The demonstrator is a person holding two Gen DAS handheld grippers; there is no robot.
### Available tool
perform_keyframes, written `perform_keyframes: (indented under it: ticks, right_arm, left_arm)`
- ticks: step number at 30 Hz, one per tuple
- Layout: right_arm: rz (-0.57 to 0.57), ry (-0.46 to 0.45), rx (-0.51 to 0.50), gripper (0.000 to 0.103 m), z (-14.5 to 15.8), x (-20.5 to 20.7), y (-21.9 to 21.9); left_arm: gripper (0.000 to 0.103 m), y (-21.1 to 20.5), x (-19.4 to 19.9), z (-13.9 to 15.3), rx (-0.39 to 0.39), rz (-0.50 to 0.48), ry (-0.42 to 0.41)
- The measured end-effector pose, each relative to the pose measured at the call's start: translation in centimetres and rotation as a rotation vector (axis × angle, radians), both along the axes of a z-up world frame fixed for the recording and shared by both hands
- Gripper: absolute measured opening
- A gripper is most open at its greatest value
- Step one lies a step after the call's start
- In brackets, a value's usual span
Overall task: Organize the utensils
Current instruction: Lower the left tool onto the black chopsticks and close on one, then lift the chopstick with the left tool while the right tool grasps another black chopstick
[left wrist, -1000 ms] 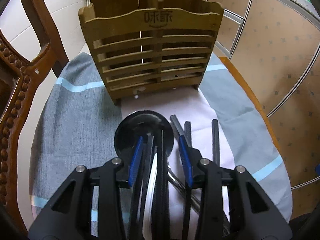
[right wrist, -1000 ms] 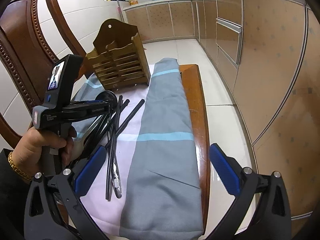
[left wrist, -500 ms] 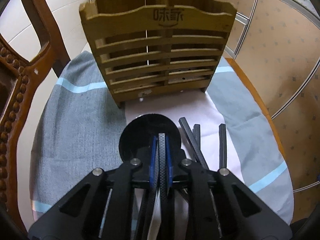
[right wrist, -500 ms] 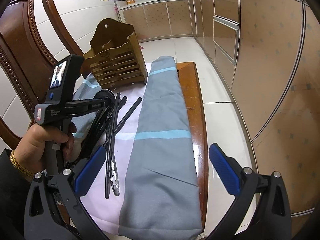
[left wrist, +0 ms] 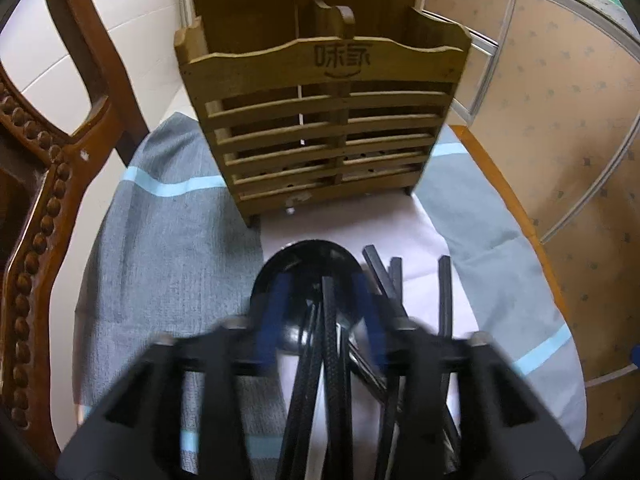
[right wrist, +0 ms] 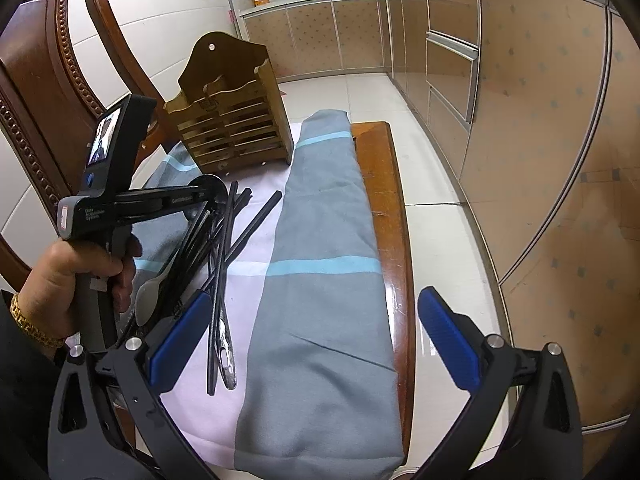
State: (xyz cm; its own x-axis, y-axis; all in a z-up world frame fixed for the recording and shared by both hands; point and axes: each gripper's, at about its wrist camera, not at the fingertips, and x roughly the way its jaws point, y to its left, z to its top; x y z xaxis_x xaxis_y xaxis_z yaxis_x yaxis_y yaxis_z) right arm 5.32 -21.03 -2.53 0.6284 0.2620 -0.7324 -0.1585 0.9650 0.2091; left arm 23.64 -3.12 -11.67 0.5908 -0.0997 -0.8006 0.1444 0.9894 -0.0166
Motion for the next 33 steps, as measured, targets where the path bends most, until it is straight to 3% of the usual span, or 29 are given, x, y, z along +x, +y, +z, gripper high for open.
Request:
perform_keyframes:
  ticks: [2,4,6,13,19,23,28,33]
  right_arm:
    - [0.0,0.001,0.003,0.1,0.0,0.0,-0.1]
    - [0.001,-0.001,0.001,0.1,0.0,-0.1,-0.1]
    - [0.003,0.001,0.002,0.1,0.0,-0.1,-0.2]
    - [0.003,0.0,0.001,0.1,0.1,0.0,-0.2]
    - [0.004,0.0,-0.002,0.1,0.1,0.1,0.2]
    - [0.009,0.001,0.002,0.1,0.2,0.1,0.8]
    - [0.008,-0.015,0.007,0.1,0.5,0.0,1.5]
    - [0.002,-0.034,-0.002,0.1,0.6,-0.3,2.2]
  left_arm:
    - [0.036,-0.3,0.5,-0.3,-0.002,0.001,0.018]
    - [0.017,-0.1,0.6,-0.7,0.0,0.019,0.028]
    - [0.008,0.4,1.0,-1.0,-0.025,0.018,0.041]
    - [0.008,1.2,0.4,-0.2,-0.041,0.012,0.005]
    - [0.008,2.5,-2.7,4.3,-0.074,0.0,-0.105]
    - [0.008,4.0,-6.3,8.1,-0.104,0.026,-0.198]
    - [0.007,6.5,-8.1,11.8,-0.148,0.057,-0.279]
    - [0.007,8.3,-7.3,12.3,-0.194,0.084,-0.29]
